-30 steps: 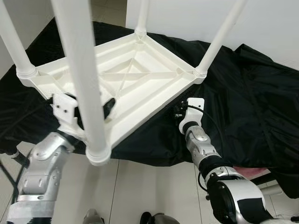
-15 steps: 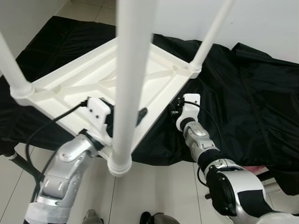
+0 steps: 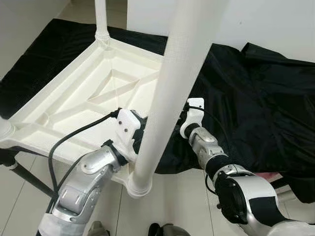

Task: Building children table

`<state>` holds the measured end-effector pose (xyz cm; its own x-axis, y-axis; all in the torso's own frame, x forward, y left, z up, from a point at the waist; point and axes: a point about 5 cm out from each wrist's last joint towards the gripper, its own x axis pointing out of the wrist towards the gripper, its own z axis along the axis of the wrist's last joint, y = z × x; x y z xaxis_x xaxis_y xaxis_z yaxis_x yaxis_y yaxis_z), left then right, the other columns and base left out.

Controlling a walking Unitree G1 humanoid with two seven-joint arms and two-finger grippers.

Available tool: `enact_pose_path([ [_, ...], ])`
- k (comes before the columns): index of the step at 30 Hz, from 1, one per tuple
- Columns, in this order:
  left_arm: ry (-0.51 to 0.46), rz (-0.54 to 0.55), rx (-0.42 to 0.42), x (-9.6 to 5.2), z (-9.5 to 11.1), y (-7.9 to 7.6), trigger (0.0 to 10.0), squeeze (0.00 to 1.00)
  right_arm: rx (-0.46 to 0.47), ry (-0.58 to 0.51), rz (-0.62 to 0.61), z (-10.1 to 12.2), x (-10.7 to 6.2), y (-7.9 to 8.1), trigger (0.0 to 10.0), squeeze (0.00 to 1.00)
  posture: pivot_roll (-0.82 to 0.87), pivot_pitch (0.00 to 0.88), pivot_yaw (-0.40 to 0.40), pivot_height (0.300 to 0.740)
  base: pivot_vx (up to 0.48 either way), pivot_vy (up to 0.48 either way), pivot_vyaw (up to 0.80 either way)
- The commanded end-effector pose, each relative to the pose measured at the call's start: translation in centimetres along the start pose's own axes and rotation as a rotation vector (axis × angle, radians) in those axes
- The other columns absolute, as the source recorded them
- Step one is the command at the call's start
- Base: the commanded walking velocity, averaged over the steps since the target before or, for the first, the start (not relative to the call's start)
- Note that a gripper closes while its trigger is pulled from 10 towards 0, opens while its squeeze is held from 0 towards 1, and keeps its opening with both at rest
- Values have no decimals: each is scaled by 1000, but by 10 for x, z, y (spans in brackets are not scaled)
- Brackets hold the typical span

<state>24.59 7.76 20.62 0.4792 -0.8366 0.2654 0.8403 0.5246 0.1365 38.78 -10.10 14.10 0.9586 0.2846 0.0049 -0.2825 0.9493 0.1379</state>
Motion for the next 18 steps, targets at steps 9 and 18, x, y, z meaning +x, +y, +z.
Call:
enact_pose_path([
  [9, 91, 117, 72, -10, -7, 24, 10000, 0, 20, -123, -195, 3, -17, -41, 10000, 0, 140, 133, -109, 740, 0, 0, 0],
  [18, 177, 273, 133, -52, 0, 76, 10000, 0, -20, -243, -259, -3, -48, -65, 10000, 0, 119, 144, -98, 740, 0, 0, 0],
])
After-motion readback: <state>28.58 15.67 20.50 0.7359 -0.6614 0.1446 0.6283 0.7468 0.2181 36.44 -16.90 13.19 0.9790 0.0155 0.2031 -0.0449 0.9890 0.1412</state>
